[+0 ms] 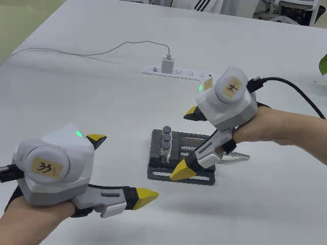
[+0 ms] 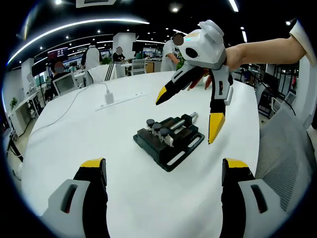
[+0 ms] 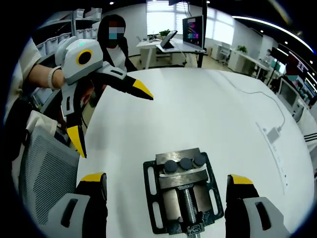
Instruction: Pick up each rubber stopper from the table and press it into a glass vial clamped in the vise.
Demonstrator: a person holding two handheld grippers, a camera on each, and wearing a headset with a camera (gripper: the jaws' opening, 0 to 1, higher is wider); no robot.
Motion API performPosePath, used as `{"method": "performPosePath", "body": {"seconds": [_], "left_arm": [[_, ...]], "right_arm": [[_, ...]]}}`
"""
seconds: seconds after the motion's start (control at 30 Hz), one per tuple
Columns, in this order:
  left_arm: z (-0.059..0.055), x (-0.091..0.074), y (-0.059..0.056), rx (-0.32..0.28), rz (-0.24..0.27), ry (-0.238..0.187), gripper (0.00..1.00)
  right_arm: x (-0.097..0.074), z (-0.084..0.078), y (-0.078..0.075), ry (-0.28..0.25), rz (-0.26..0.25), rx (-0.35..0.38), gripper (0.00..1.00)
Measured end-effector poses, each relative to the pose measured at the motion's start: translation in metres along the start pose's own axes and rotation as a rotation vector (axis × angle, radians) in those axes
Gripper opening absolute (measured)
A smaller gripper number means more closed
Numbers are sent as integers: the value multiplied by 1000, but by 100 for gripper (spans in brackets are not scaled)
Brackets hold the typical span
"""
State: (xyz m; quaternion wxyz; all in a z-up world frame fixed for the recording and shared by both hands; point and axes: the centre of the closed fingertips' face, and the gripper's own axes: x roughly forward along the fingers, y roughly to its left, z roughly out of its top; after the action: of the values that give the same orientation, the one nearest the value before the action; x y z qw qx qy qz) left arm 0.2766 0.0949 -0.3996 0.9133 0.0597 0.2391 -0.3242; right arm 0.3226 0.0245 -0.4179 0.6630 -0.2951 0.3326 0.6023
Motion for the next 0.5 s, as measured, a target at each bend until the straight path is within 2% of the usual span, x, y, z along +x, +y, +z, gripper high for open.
{"method": "performPosePath", "body": {"seconds": [0.2, 0.27, 0.33, 0.5], "left_arm": [[3, -1, 1, 4, 0, -3, 96], [5, -2, 2, 4, -1, -6, 96], [5, -3, 3, 3, -2, -6, 96], [6, -4, 4, -1, 3, -11, 96]], "right_arm": [[-5, -2, -1, -58, -25, 54, 99], [-8, -2, 1, -94, -25, 69, 99], [-11, -6, 1, -110, -37, 89, 99], [-25, -15, 1, -190, -87, 130, 99]]}}
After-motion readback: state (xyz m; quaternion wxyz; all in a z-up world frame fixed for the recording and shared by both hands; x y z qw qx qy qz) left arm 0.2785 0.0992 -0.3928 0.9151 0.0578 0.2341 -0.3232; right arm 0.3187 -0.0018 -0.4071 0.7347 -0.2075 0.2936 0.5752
